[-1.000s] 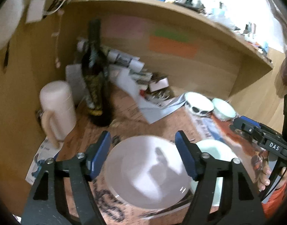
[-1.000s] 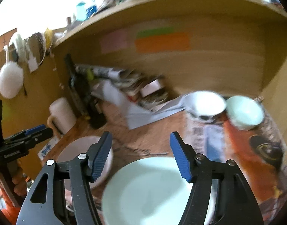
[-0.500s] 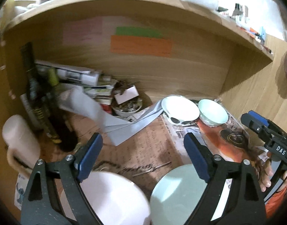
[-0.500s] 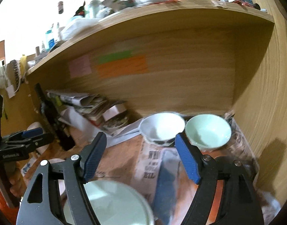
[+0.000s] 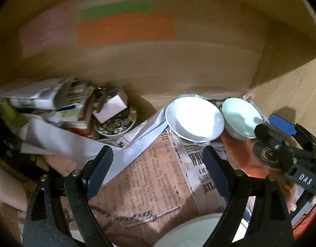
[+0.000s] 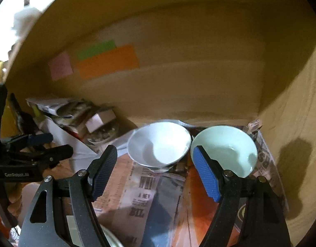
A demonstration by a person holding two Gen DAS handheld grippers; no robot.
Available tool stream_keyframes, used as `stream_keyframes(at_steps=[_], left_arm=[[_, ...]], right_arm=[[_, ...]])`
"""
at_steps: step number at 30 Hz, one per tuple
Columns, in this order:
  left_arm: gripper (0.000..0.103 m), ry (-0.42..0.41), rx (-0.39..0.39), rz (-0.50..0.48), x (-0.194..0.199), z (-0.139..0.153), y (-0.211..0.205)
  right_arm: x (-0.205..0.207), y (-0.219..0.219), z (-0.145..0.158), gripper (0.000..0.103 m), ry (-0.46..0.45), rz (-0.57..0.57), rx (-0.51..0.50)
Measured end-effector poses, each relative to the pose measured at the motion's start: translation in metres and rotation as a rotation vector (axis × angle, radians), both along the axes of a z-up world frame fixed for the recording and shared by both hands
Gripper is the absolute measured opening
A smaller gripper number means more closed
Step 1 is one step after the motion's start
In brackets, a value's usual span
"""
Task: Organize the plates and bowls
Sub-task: 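Move both grippers to the white spotted bowl, then close both grippers on the white spotted bowl rim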
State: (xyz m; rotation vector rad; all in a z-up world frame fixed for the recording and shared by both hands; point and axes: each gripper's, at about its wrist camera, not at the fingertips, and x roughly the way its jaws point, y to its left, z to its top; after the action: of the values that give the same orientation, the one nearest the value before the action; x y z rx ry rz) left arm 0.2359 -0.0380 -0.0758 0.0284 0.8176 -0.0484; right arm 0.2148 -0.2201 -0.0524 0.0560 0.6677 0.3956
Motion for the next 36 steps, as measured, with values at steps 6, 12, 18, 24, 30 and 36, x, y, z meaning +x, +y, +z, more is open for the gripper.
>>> stream_keyframes(at_steps=[6,12,18,24,30,36], left_arm=[[0.089,0.073,0.072,-0.008,0.045,-0.024,-0.017],[0.078,0.137,0.094,-0.001,0.084,-0.049,-0.024],[0.062,0.219,0.104,-0.027,0.106,-0.073,-0.031],[0.050,0.250,0.094,-0.058,0.119,-0.086,-0.037],[0.024,0.287,0.079,-0.128,0.123,-0.097,-0.048],[0.023,0.296,0.087,-0.150,0.105,-0.093,-0.042]], right_arm=[[0.021,-0.004,-0.025,0.073,0.072,0.005,0.013],[0.031,-0.010,-0.042,0.073,0.110,-0.015,0.012],[0.041,-0.014,-0.055,0.073,0.163,-0.022,0.017],[0.040,-0.014,-0.059,0.073,0.169,-0.020,0.011],[0.043,-0.014,-0.067,0.073,0.199,-0.002,0.013],[0.044,-0.015,-0.071,0.073,0.228,0.018,0.021]])
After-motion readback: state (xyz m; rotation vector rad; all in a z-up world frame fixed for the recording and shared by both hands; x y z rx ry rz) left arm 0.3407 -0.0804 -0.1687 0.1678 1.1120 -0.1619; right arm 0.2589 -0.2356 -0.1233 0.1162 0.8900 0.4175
